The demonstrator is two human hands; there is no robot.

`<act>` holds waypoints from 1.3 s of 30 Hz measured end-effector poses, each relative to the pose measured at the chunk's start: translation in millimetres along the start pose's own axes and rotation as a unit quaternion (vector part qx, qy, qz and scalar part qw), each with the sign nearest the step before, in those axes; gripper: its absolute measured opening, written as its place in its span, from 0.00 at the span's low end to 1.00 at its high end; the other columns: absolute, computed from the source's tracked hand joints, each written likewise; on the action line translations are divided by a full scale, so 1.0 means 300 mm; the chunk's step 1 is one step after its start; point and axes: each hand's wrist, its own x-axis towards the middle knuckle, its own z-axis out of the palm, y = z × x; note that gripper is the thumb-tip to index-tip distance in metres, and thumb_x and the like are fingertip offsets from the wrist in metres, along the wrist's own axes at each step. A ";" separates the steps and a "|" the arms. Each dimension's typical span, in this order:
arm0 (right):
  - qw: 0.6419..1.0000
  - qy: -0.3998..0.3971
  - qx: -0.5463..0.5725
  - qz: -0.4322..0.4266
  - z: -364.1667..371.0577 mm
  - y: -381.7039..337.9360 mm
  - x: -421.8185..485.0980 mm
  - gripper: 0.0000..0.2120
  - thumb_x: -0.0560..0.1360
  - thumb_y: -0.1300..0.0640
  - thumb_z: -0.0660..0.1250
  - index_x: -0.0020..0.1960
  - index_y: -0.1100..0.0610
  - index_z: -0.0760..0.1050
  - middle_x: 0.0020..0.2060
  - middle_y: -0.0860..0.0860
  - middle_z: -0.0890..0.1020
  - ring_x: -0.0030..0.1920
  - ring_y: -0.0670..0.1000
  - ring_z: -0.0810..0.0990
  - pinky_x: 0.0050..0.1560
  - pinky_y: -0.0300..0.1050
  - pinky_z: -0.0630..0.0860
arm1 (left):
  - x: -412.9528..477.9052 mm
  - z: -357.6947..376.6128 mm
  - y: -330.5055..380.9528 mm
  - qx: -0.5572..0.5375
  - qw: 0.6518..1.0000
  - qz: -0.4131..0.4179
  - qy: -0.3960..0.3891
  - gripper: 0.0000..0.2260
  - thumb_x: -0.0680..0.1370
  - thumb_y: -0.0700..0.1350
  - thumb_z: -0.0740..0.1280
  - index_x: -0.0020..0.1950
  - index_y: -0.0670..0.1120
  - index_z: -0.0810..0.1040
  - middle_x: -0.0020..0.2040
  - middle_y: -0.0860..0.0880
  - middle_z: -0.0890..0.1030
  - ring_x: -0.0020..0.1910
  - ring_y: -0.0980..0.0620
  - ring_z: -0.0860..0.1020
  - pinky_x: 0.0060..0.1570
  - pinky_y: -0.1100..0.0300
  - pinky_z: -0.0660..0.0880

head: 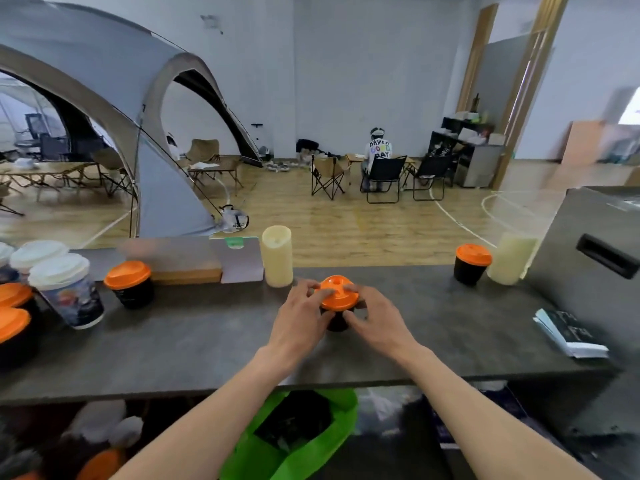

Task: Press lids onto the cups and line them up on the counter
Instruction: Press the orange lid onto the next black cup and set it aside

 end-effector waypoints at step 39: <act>0.982 -0.003 -0.185 0.032 0.041 -0.033 0.003 0.41 0.72 0.51 0.65 0.81 0.59 0.53 0.76 0.57 0.64 0.76 0.56 0.62 0.76 0.51 0.61 | 0.148 -0.058 -0.026 0.194 0.943 0.032 -0.267 0.28 0.87 0.52 0.45 0.83 0.43 0.39 0.83 0.47 0.38 0.82 0.51 0.39 0.81 0.52 0.43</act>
